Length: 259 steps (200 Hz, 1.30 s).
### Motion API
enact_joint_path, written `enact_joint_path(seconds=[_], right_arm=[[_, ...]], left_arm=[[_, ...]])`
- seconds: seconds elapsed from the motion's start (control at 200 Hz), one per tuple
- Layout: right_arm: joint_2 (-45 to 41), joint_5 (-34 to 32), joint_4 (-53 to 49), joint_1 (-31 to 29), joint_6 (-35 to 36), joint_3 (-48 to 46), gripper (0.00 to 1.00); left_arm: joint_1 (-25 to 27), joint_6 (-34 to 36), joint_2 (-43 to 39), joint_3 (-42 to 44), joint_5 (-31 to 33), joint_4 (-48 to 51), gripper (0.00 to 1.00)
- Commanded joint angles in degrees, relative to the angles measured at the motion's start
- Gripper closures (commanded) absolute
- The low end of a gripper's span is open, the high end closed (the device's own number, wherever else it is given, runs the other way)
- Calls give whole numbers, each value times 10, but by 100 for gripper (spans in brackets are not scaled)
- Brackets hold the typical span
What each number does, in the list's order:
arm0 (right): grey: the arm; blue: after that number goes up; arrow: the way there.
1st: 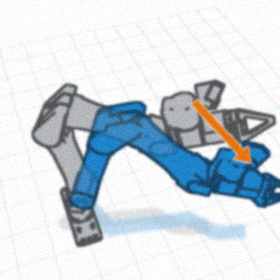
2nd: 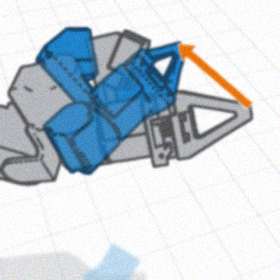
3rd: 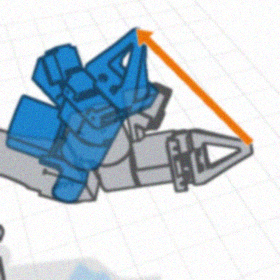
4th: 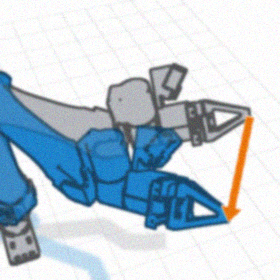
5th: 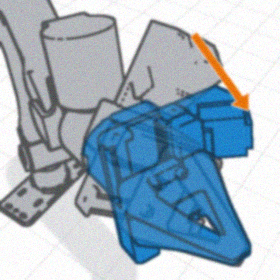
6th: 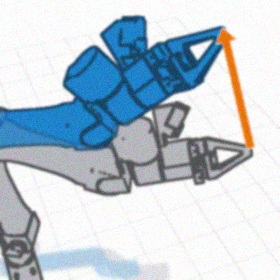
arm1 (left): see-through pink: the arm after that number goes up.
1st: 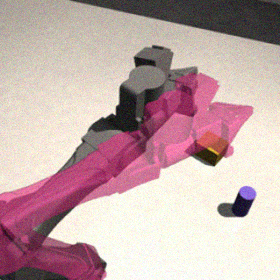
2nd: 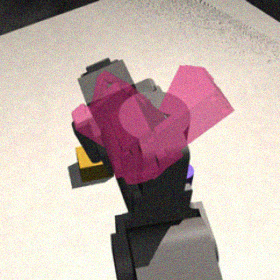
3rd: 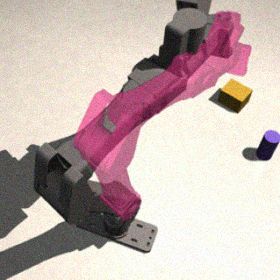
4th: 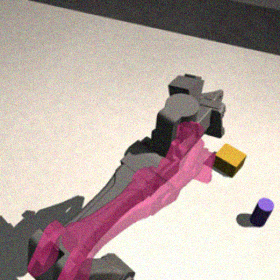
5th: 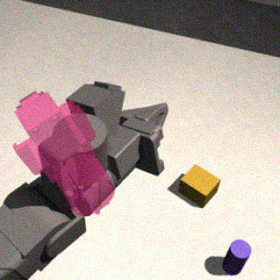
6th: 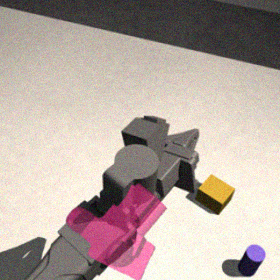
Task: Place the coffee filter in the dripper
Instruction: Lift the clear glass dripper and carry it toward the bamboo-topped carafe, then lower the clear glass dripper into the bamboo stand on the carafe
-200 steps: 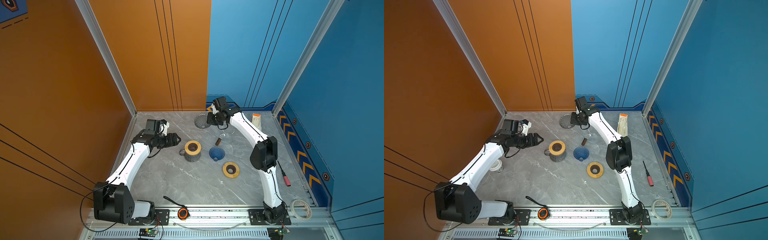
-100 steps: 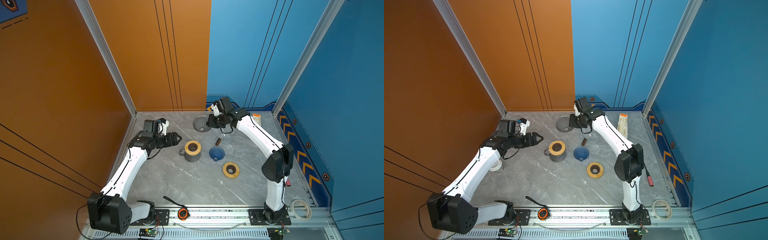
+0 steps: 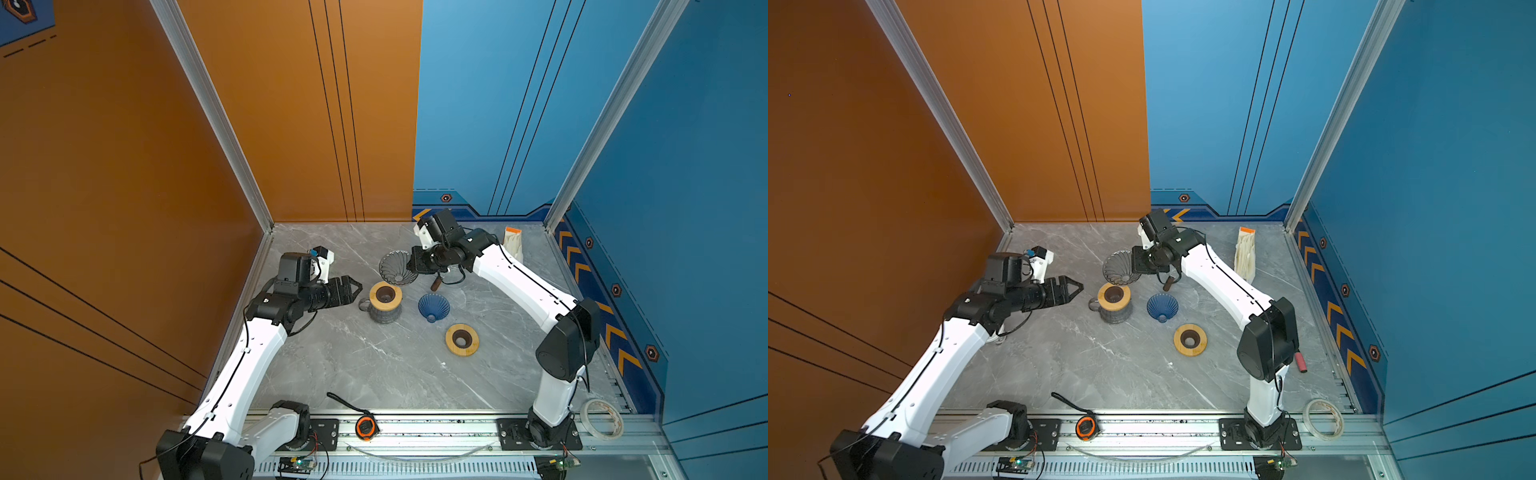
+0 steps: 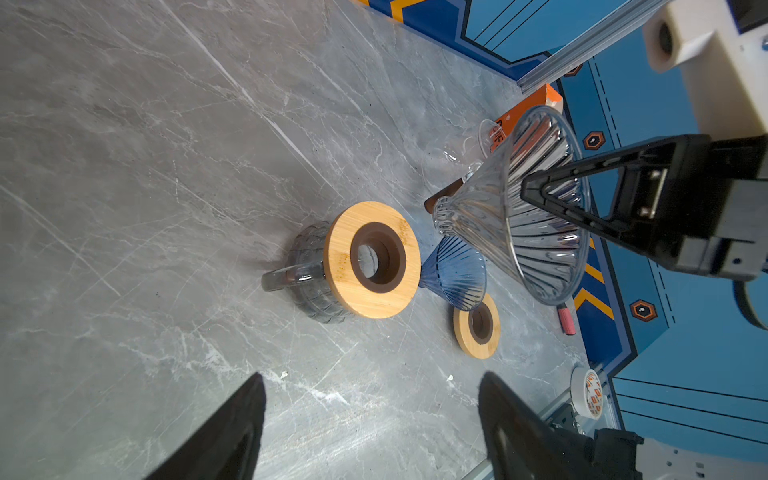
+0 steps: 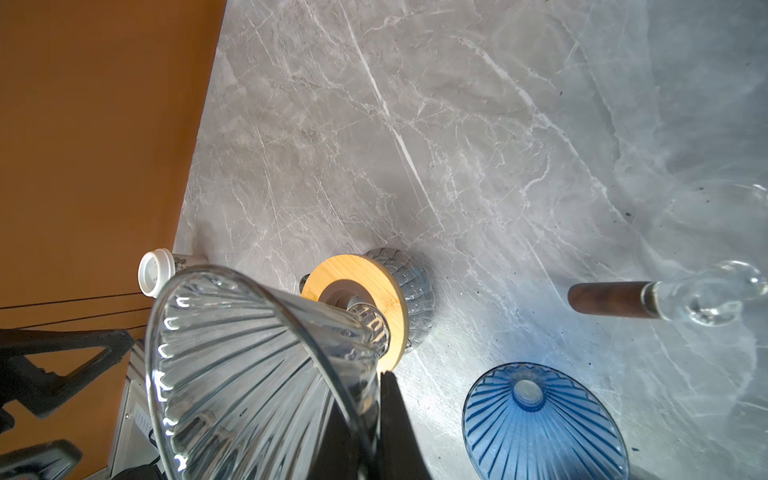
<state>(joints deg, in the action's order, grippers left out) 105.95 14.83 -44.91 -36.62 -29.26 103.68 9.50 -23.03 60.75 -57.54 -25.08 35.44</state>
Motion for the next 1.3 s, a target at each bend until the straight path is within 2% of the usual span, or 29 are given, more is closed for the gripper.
enact_joint_path(seconds=[0.0,0.175,0.2,0.561,1.292], right_arm=[[-31,6,25,-16,-12,-20,97],[-20,9,42,-32,-27,-32,97],[-18,10,43,-32,-28,-31,97],[17,14,61,-52,-44,-28,97],[47,-2,62,-43,-38,-35,97]], left_arm=[[6,-12,-19,22,-1,14,16],[9,-18,-41,45,0,14,15],[9,-18,-43,48,0,14,10],[8,-22,-63,62,21,15,1],[4,-1,-42,42,31,14,1]])
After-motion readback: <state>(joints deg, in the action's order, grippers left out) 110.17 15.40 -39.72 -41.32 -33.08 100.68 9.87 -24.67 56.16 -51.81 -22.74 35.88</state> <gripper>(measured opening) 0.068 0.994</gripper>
